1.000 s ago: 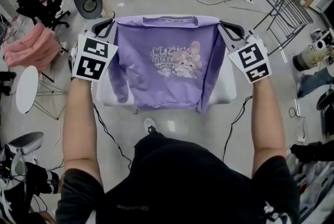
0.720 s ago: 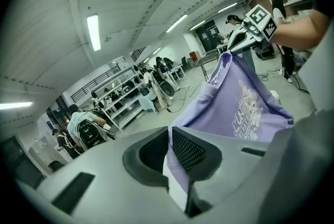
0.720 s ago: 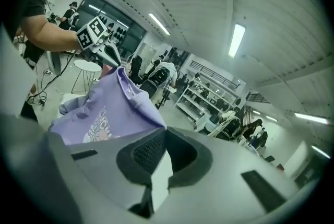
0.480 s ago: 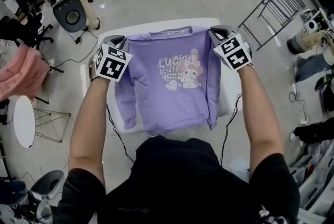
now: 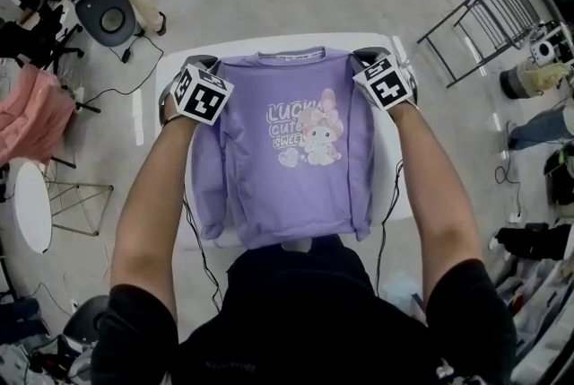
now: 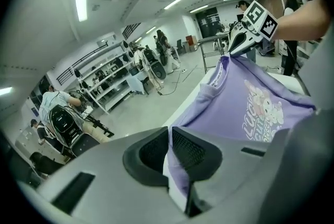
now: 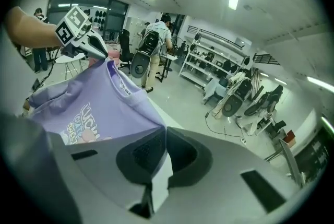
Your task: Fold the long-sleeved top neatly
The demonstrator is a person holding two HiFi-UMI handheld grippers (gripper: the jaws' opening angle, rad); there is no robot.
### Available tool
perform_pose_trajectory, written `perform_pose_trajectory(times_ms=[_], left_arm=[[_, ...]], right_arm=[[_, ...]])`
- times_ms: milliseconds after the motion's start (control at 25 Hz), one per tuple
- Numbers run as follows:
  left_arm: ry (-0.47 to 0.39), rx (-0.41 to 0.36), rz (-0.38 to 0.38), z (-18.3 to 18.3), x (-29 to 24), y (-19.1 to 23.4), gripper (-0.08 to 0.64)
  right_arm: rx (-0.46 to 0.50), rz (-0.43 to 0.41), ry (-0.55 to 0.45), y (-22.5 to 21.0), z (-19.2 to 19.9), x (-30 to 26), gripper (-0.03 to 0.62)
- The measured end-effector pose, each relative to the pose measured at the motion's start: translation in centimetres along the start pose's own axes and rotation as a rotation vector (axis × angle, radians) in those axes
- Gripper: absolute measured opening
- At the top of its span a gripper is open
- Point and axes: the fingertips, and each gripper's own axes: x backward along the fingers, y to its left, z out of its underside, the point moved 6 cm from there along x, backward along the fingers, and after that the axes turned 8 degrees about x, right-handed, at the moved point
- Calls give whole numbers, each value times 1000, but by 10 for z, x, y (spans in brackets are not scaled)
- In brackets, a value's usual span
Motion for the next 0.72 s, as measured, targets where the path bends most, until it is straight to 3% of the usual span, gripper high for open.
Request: perform_pose_trajectory(times_ms=[200, 440, 720], left_arm=[[71, 60, -39, 6, -51, 11, 29], [163, 121, -100, 17, -108, 26, 29], [244, 143, -100, 47, -147, 25, 29]], right_arm=[[13, -62, 26, -13, 9, -62, 9], [61, -78, 62, -20, 11, -124, 11], [86, -112, 127, 1, 22, -165, 11]])
